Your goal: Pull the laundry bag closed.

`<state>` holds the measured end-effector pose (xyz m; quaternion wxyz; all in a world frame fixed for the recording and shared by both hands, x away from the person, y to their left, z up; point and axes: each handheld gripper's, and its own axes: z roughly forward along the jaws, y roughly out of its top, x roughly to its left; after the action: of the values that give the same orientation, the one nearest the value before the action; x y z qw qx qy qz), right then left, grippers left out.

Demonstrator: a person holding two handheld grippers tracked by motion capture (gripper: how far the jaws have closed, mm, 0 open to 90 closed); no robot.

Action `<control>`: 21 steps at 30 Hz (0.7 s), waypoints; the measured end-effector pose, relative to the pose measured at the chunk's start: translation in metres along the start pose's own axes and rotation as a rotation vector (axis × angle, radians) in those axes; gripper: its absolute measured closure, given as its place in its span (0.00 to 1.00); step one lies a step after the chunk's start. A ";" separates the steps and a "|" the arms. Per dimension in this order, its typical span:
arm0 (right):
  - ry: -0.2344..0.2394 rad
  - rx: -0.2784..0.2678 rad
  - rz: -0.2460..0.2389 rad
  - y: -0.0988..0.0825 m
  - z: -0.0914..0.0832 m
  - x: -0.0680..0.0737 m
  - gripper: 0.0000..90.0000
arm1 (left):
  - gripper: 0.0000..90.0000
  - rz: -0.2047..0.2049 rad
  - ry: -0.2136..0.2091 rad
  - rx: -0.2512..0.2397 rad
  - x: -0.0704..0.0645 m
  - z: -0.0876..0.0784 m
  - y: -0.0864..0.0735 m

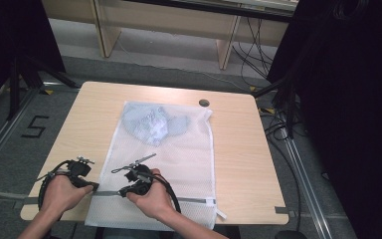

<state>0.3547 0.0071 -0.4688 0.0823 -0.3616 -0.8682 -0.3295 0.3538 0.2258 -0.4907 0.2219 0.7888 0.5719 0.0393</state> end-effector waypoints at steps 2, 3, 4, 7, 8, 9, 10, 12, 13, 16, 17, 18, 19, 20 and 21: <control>-0.001 0.005 0.007 -0.001 -0.002 0.000 0.97 | 1.00 0.000 0.000 0.003 0.000 0.000 0.000; -0.001 0.005 0.007 -0.001 -0.002 0.000 0.97 | 1.00 0.000 0.000 0.003 0.000 0.000 0.000; -0.003 0.005 0.005 -0.001 -0.002 -0.001 0.97 | 1.00 0.000 0.000 0.005 0.000 0.000 0.000; -0.002 0.005 0.001 -0.001 -0.003 0.000 0.97 | 1.00 0.000 -0.001 0.003 0.000 0.000 0.000; -0.002 0.001 -0.005 -0.001 -0.003 0.000 0.97 | 1.00 0.000 -0.001 0.001 0.000 0.000 0.000; -0.002 0.001 -0.005 -0.001 -0.003 0.000 0.97 | 1.00 0.000 -0.001 0.002 0.000 0.000 0.000; -0.006 0.004 -0.008 -0.001 -0.004 -0.001 0.97 | 1.00 -0.001 -0.001 0.002 0.000 0.000 0.000; -0.005 0.005 0.006 -0.001 -0.005 0.000 0.97 | 1.00 -0.001 -0.002 0.003 0.000 0.000 0.000; -0.008 0.006 0.004 -0.001 -0.006 -0.001 0.97 | 1.00 0.000 -0.002 0.003 0.000 0.000 0.000; -0.006 0.003 0.006 -0.001 -0.006 -0.001 0.97 | 1.00 -0.001 -0.002 0.003 0.000 0.000 0.000; -0.007 0.006 -0.004 -0.002 -0.007 -0.002 0.97 | 1.00 0.000 -0.002 0.003 0.000 0.000 0.000; -0.009 0.005 -0.005 -0.002 -0.007 -0.002 0.97 | 1.00 0.000 -0.002 0.002 0.000 0.000 0.000; -0.009 0.003 0.009 -0.002 -0.008 -0.002 0.97 | 1.00 0.000 -0.001 0.003 0.000 0.000 0.000; -0.010 0.005 0.010 -0.002 -0.008 -0.002 0.97 | 1.00 0.000 -0.001 0.003 0.000 0.000 0.000; -0.002 0.001 -0.005 -0.002 -0.008 -0.003 0.97 | 1.00 0.000 -0.001 0.003 0.000 0.000 0.000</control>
<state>0.3545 -0.0007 -0.4646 0.0808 -0.3599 -0.8693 -0.3291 0.3539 0.2259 -0.4905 0.2210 0.7892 0.5718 0.0381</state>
